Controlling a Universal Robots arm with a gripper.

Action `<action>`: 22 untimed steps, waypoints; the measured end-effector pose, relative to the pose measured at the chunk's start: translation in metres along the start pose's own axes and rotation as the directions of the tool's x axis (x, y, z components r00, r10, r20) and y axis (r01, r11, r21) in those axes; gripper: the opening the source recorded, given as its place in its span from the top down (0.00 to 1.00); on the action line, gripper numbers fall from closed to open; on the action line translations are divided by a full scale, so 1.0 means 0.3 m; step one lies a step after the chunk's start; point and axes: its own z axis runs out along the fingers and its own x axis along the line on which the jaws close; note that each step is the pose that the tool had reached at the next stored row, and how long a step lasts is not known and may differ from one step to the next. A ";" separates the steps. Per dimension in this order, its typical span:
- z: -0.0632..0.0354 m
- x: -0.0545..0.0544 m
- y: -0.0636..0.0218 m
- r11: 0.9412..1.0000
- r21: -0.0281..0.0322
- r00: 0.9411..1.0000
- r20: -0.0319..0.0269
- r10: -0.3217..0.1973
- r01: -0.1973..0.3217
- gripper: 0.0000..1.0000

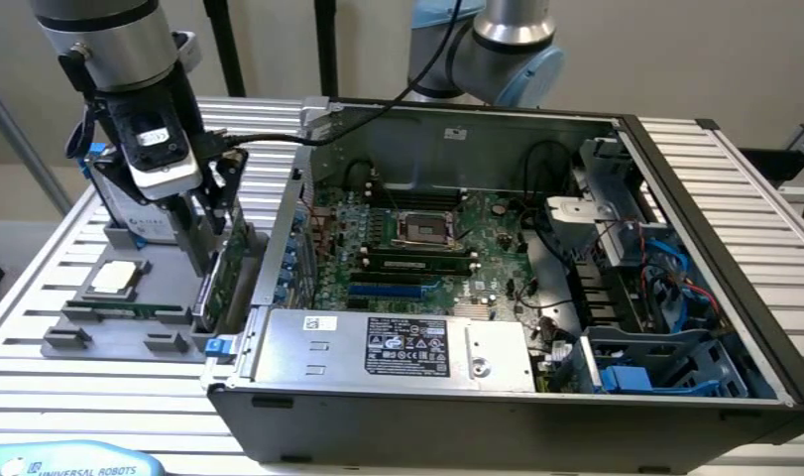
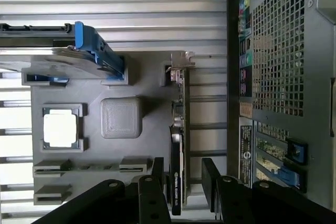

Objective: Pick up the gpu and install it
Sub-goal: 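Pick up the gpu and move the gpu toward the slot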

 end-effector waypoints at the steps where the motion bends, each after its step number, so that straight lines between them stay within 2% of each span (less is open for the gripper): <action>1: 0.006 0.000 0.000 1.000 0.000 1.000 0.000 0.000 0.000 0.58; 22: 0.133 0.000 -0.008 1.000 0.000 1.000 0.000 0.000 0.000 0.58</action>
